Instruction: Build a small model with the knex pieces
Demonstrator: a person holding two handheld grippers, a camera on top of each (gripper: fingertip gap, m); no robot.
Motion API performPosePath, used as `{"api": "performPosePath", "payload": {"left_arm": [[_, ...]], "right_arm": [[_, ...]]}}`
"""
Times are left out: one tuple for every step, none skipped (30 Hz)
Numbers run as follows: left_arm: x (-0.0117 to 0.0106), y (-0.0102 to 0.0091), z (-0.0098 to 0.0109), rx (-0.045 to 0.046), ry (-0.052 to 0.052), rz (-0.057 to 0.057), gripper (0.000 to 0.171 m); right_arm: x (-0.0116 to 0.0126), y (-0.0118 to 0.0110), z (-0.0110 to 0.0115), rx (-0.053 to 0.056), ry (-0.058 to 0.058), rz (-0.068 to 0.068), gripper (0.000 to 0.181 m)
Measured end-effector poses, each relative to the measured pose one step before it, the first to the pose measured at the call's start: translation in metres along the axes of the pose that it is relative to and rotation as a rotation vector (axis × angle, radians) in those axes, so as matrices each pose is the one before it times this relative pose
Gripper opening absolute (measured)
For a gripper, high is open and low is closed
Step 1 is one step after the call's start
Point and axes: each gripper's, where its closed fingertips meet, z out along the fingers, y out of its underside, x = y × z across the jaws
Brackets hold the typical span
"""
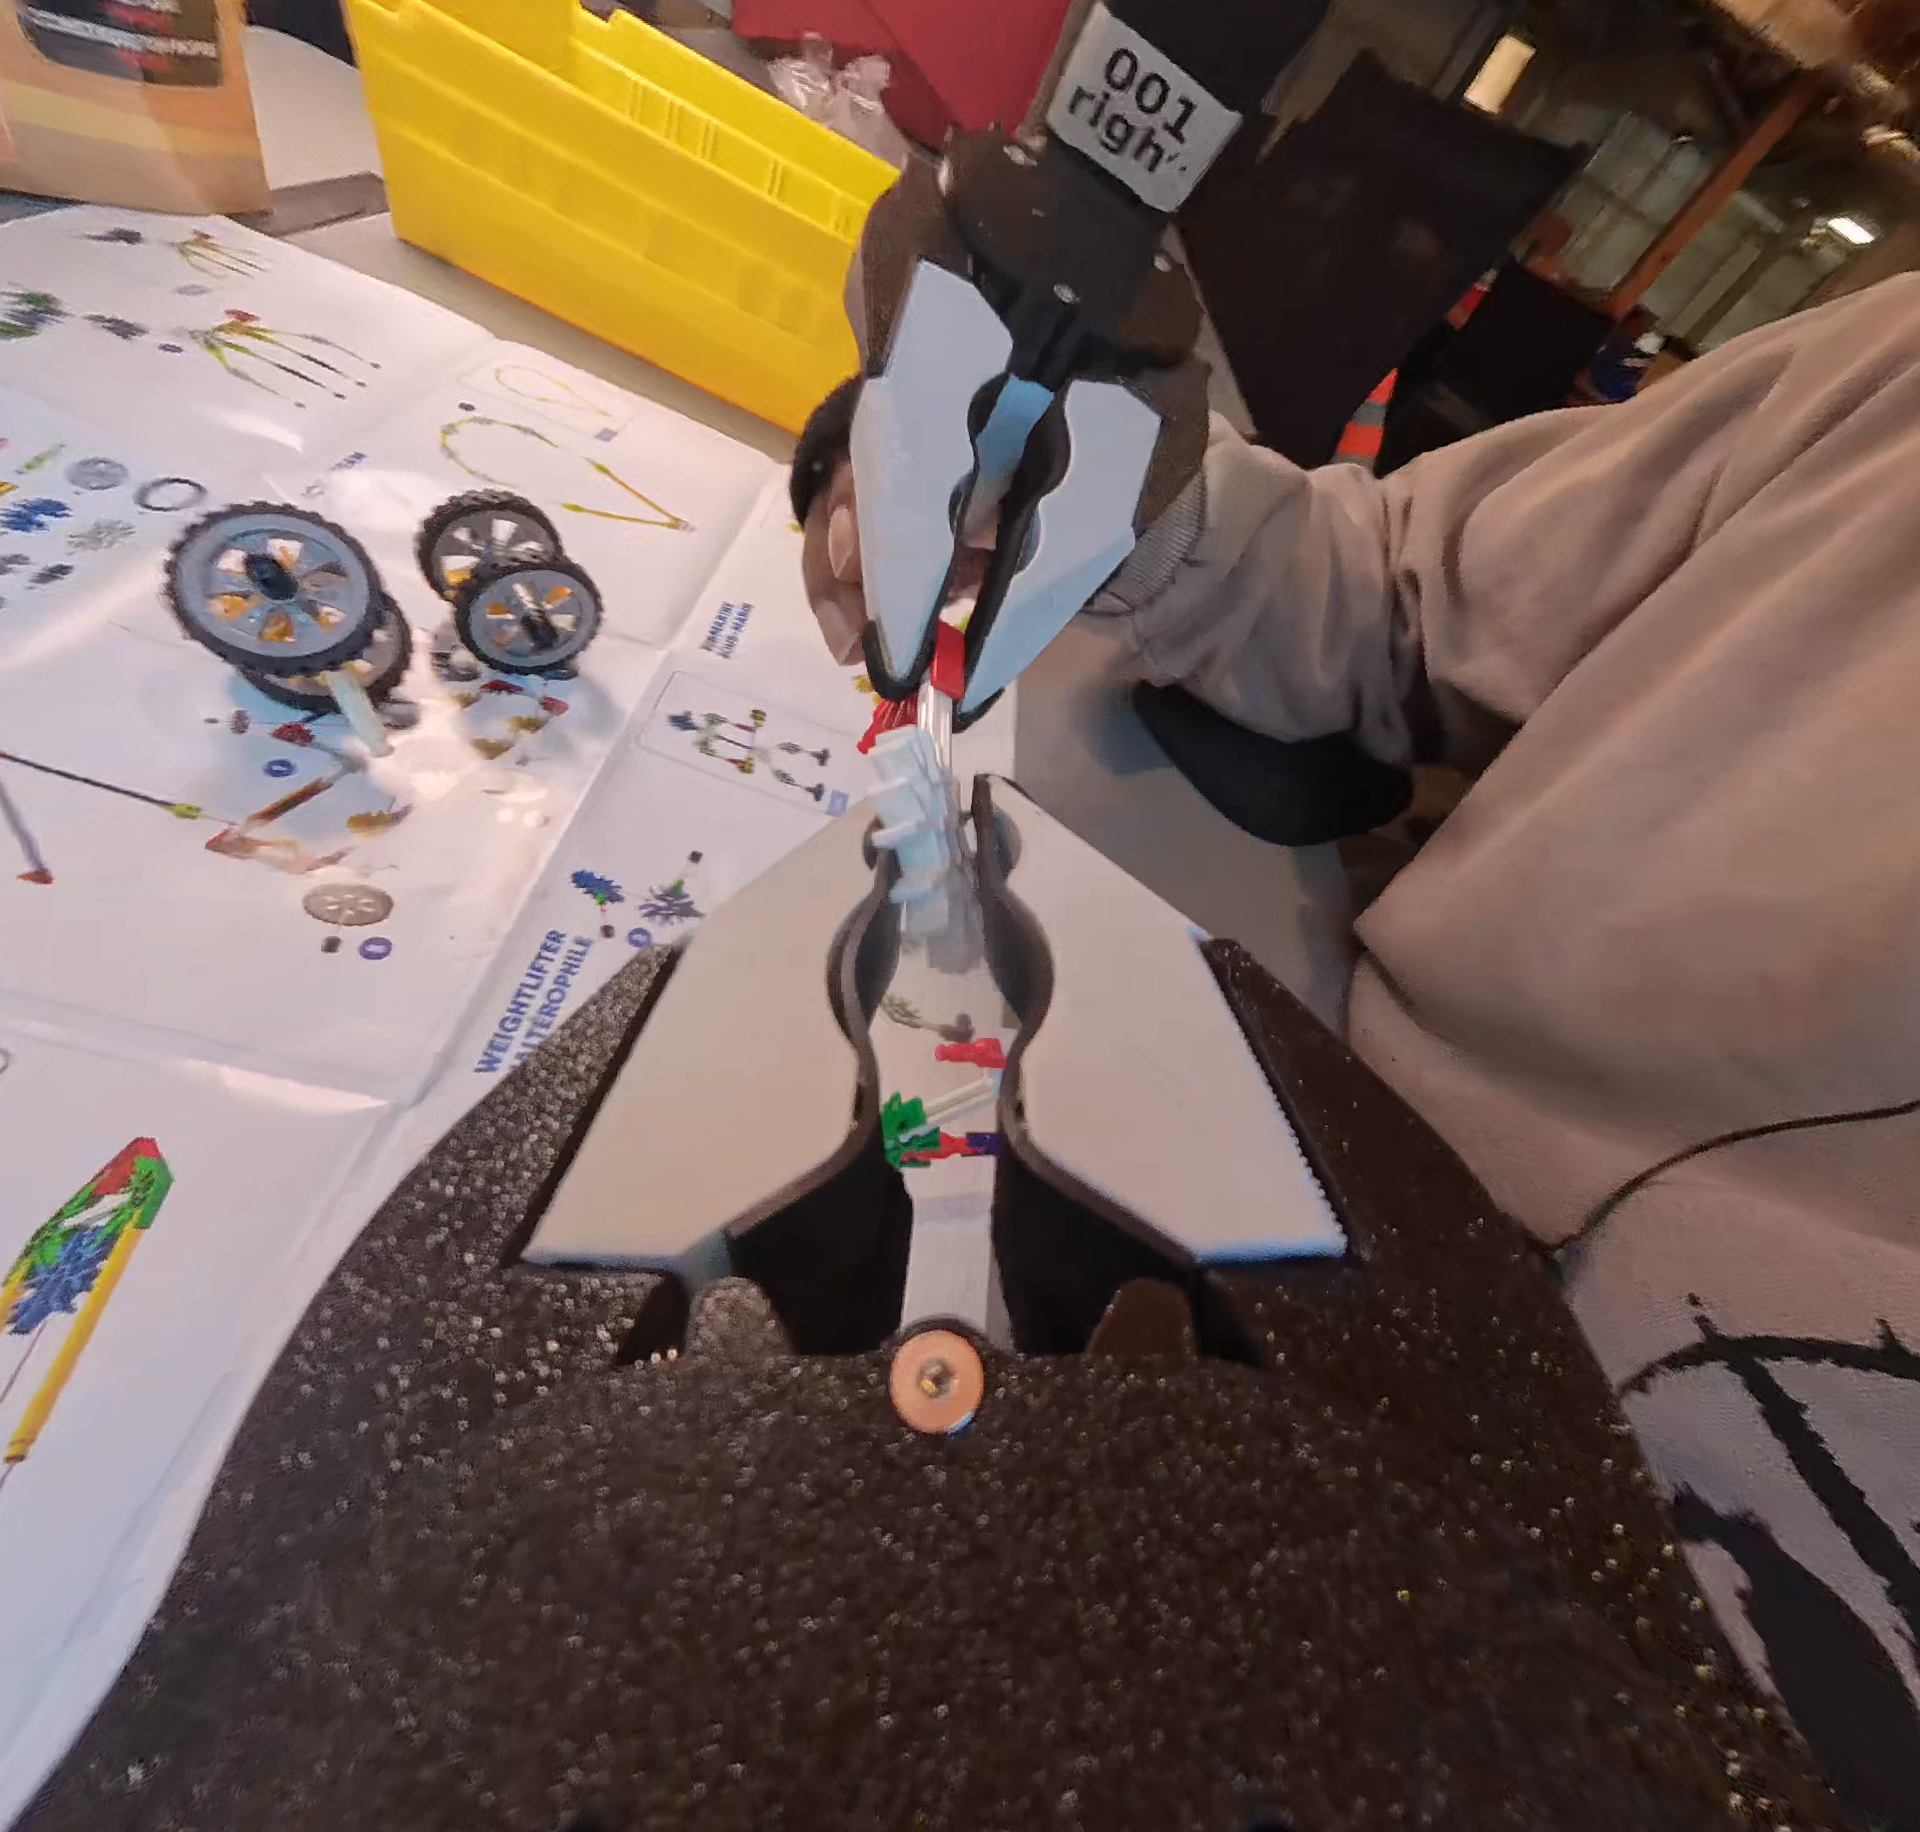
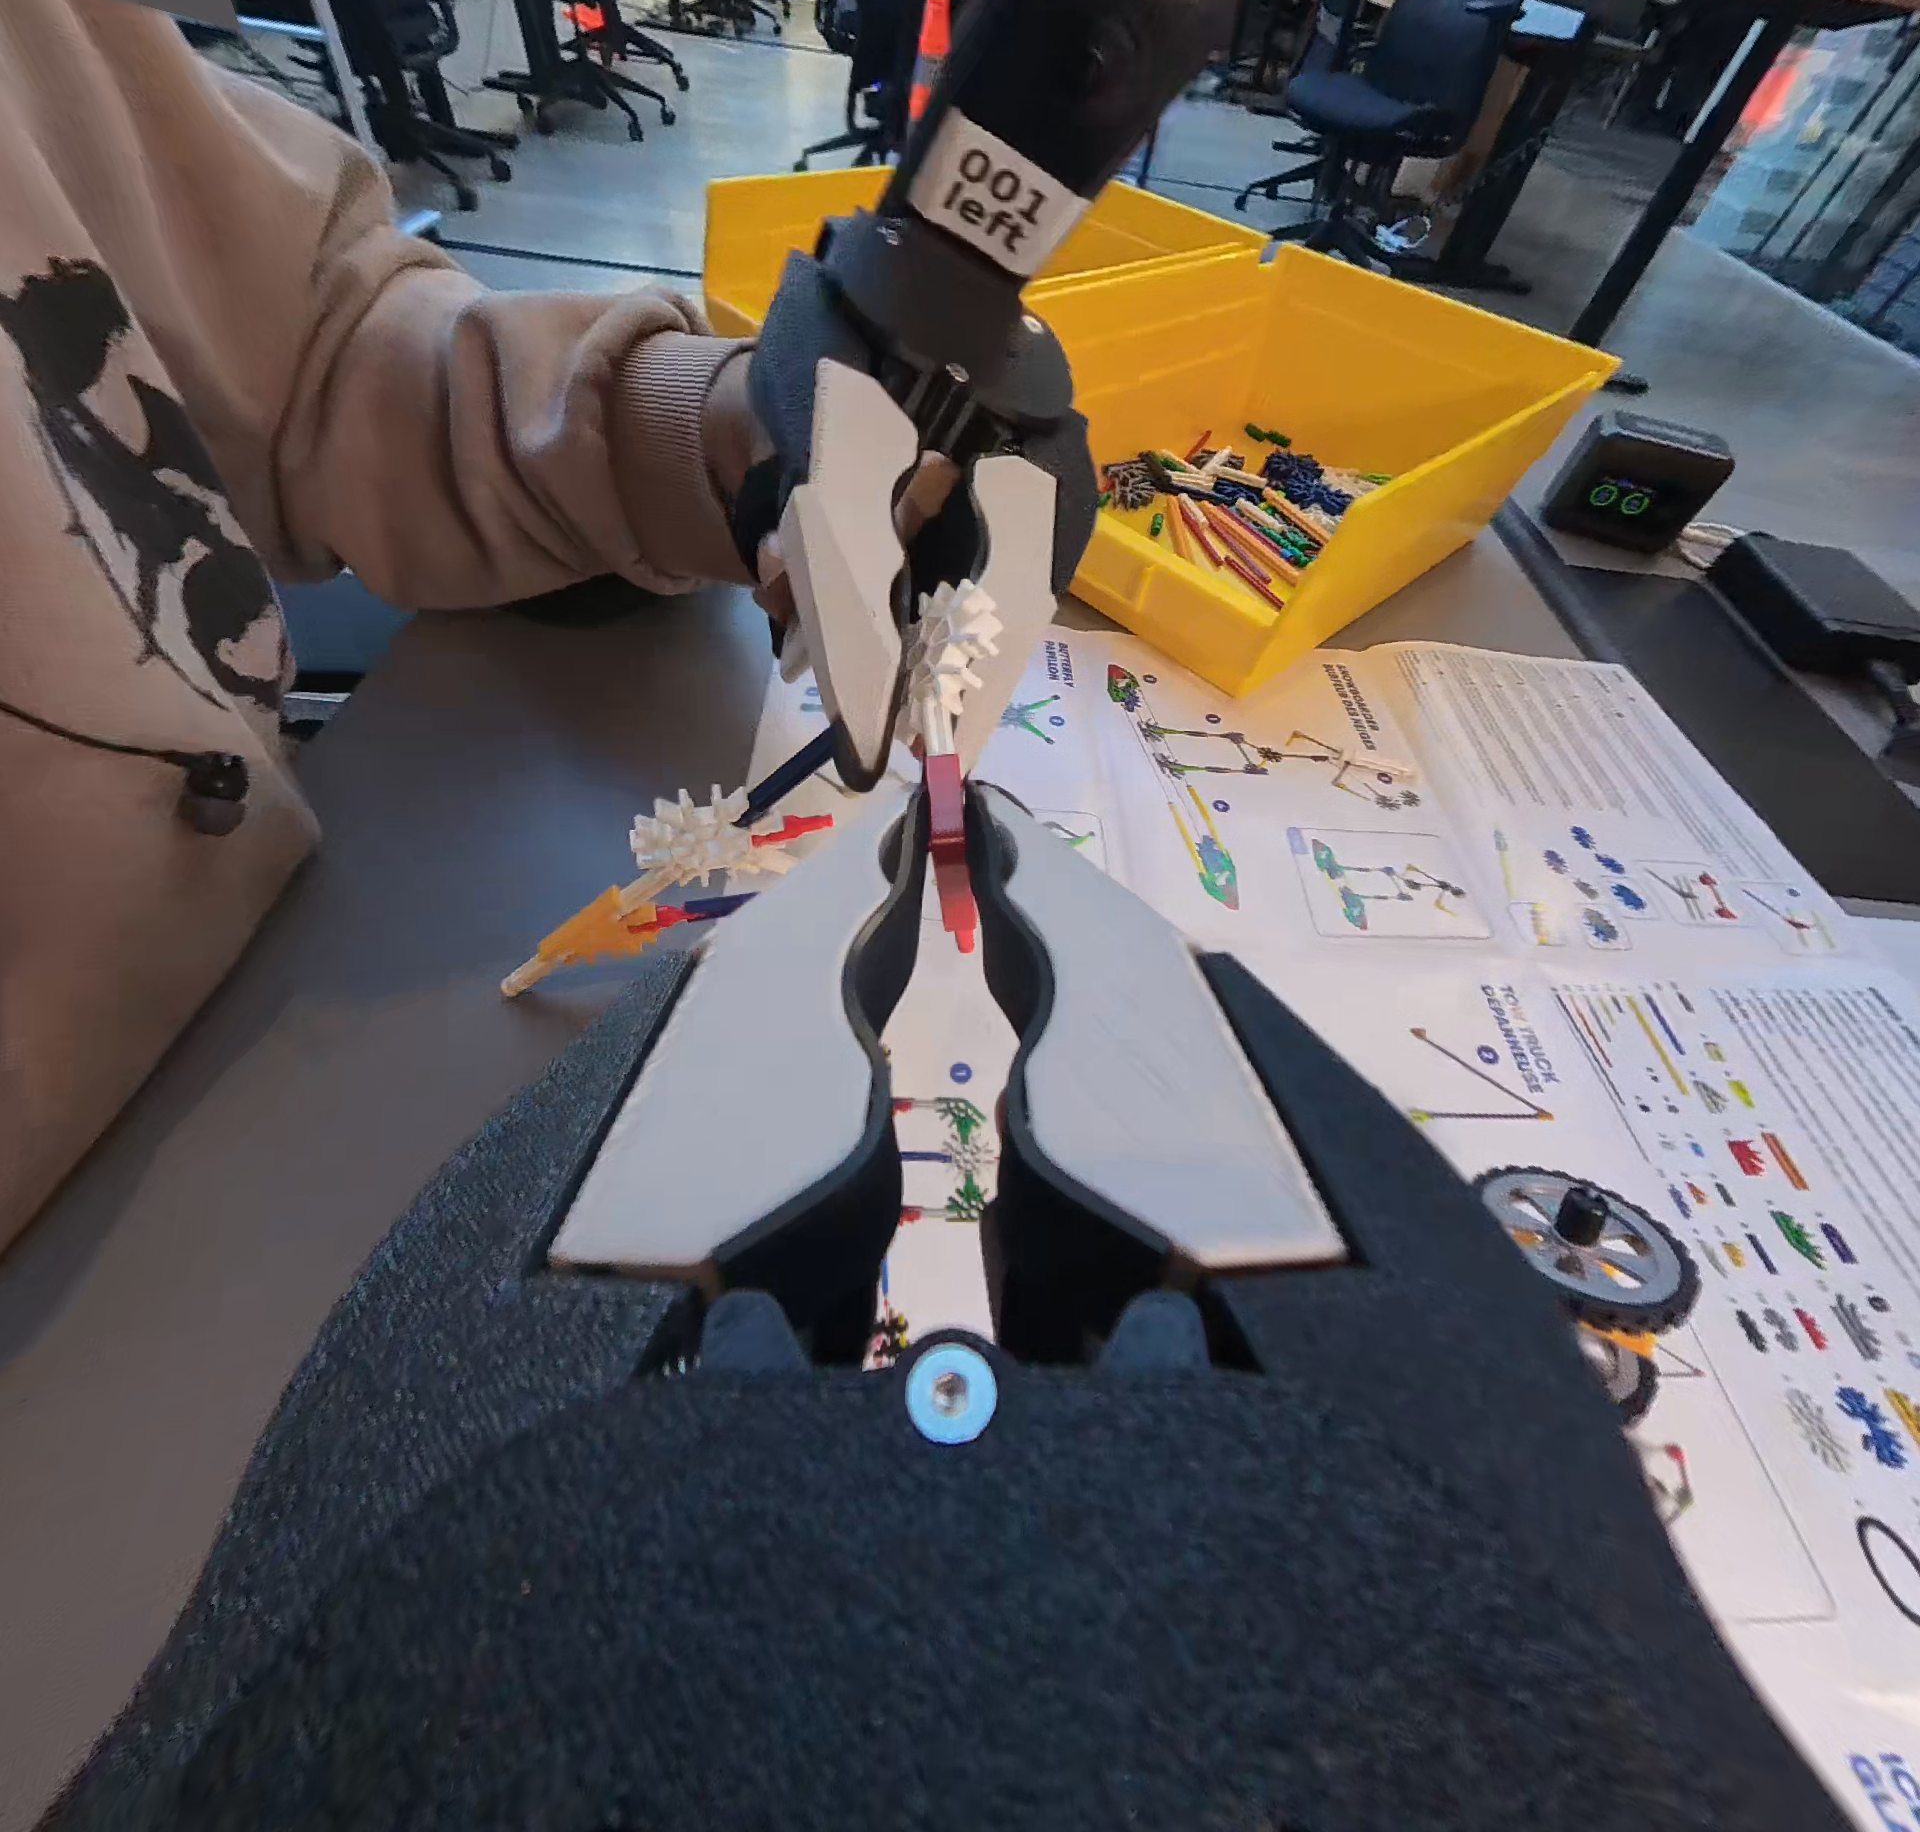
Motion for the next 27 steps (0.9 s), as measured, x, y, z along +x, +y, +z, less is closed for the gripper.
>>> {"api": "performPosePath", "payload": {"left_arm": [[-0.0053,-0.00341,-0.00094,0.0223,-0.0461,0.0105,0.007],[-0.00454,-0.00639,-0.00115,0.0362,-0.0402,-0.0041,0.006],[-0.00607,-0.00587,-0.00032,0.03429,-0.0561,0.0032,0.005],[-0.00682,-0.00267,0.00109,0.01804,-0.0705,0.0242,0.005],[-0.00574,-0.00011,0.00171,0.00536,-0.0705,0.0372,0.005],[-0.00393,-0.00082,0.00172,0.01032,-0.0609,0.0297,0.006],[-0.0034,-0.00175,0.00135,0.01633,-0.054,0.0193,0.005],[-0.0035,-0.00233,0.00115,0.01636,-0.0554,0.0281,0.004],[-0.00326,-0.00153,0.00121,0.00625,-0.0611,0.0543,0.004],[-0.00209,-0.00204,0.00135,0.00606,-0.0651,0.0814,0.004],[-0.00294,-0.00156,0.0014,-0.00249,-0.0763,0.103,0.004],[-0.00292,-0.0015,0.00112,-0.00501,-0.0665,0.1041,0.004],[-0.00271,-0.00144,0.00065,-0.00231,-0.041,0.0524,0.004],[-0.00244,-0.00086,0.00014,0.00534,-0.0277,0.0295,0.004],[-0.00245,-0.00034,-0.00046,0.00863,-0.0325,0.051,0.004],[-0.00182,-0.00005,-0.00043,0.00394,-0.0375,0.0731,0.004],[0.0001,-0.00072,-0.0002,0.00563,-0.0244,0.0733,0.004],[0.00018,-0.00099,-0.00001,0.0022,-0.0118,0.0324,0.004],[-0.00183,-0.00197,-0.00028,0.00945,-0.0056,-0.002,0.004],[-0.00314,-0.00216,-0.00068,0.01111,0.0078,-0.0275,0.004],[-0.00599,0.00065,-0.00049,-0.00281,0.0079,-0.0531,0.004],[-0.00543,0.00205,-0.00017,-0.00422,0.0295,-0.071,0.004],[-0.00292,0.00259,-0.00032,-0.00548,0.0624,-0.09,0.005],[-0.00262,0.00089,-0.00163,-0.00291,0.0712,-0.1107,0.004],[-0.00169,0.00102,-0.00195,-0.012,0.079,-0.1294,0.004],[0.00167,0.00125,-0.00125,-0.0153,0.1008,-0.1423,0.004],[0.0038,0.00354,0.00019,-0.03033,0.1175,-0.1609,0.004]], "right_arm": [[0.00675,0.00039,0.00093,0.0159,0.0334,0.0325,0.005],[0.00605,-0.00257,0.00001,0.0321,0.0243,0.0509,0.006],[0.00699,-0.00156,0.00035,0.0246,0.0338,0.0476,0.006],[0.00681,0.0015,0.00145,0.0068,0.0417,0.0228,0.006],[0.00588,0.00279,0.00172,0.0024,0.0408,0.0166,0.007],[0.00466,0.00223,0.00159,0.007,0.0338,0.0226,0.007],[0.00329,0.00095,0.00155,0.0124,0.0272,0.0241,0.007],[0.00334,-0.00008,0.00174,0.0147,0.0307,0.0223,0.008],[0.00372,-0.00037,0.00187,0.0122,0.0349,0.0167,0.007],[0.00337,-0.00044,0.00193,0.01,0.0296,0.0179,0.004],[0.00262,-0.00169,0.00189,0.0174,0.0232,0.0326,0.003],[0.00207,-0.00257,0.00141,0.0198,0.0127,0.0475,0.003],[0.00142,-0.0022,0.00146,0.017,0.0118,0.0422,0.003],[0.00086,-0.0017,0.00175,0.0127,0.0145,0.0379,0.003],[0.0004,-0.00196,0.00163,0.0191,0.0093,0.0444,0.002],[-0.00039,-0.0009,0.00152,0.0183,-0.0085,0.077,0.003],[0.00333,-0.00051,0.00124,0.0194,0.0139,0.0569,0.003],[-0.0006,0.00175,0.00176,-0.0046,-0.0136,0.0421,0.003],[-0.00167,-0.00218,0.0008,0.0125,-0.0182,0.05,0.003],[-0.00244,-0.00316,-0.0004,0.0101,-0.021,0.0174,0.004],[-0.00272,-0.00272,-0.0016,-0.0045,-0.0263,-0.0099,0.003],[-0.00158,0.00043,-0.00253,-0.0269,-0.0265,-0.0239,0.004],[0.00021,-0.0013,-0.00481,-0.0091,-0.0203,-0.0253,0.004],[0.00049,-0.0022,-0.00642,0.0019,-0.0234,-0.0184,0.004],[0.00275,-0.00013,-0.00613,-0.0147,-0.0143,0.0044,0.004],[0.00141,0.00135,-0.00501,-0.025,-0.0253,0.0166,0.004],[-0.00107,-0.00074,-0.00466,-0.0076,-0.0349,0.0164,0.004]]}}
